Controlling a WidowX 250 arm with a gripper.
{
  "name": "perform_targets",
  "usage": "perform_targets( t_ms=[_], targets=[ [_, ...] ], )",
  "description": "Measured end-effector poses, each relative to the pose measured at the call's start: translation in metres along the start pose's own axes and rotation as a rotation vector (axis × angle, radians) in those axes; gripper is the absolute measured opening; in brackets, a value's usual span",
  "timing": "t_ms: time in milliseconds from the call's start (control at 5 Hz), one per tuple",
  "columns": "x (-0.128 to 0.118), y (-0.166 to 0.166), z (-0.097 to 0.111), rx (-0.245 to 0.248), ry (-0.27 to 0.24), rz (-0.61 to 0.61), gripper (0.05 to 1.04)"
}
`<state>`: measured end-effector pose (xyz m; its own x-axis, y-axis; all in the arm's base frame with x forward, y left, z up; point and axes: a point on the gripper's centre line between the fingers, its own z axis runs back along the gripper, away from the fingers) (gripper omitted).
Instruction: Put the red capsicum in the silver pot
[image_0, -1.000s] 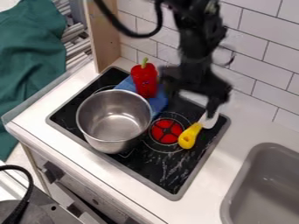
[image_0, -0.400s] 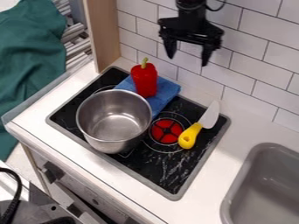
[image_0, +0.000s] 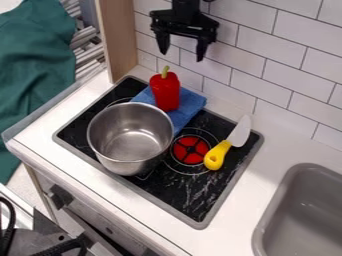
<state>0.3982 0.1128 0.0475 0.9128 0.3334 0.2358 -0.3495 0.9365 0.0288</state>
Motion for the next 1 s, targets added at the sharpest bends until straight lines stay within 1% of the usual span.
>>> perform_targets(
  t_ms=[200, 400, 600, 800, 1000],
  targets=[
    [0.0, 0.008, -0.007, 0.012, 0.026, 0.008, 1.001],
    [-0.002, 0.012, -0.007, 0.03, 0.042, -0.002, 1.001],
    [-0.009, 0.013, -0.011, 0.037, 0.063, -0.008, 1.001],
    [-0.016, 0.023, -0.009, 0.024, 0.079, 0.012, 1.001],
    [-0.024, 0.04, -0.01, 0.016, 0.102, 0.044, 1.001]
  ],
)
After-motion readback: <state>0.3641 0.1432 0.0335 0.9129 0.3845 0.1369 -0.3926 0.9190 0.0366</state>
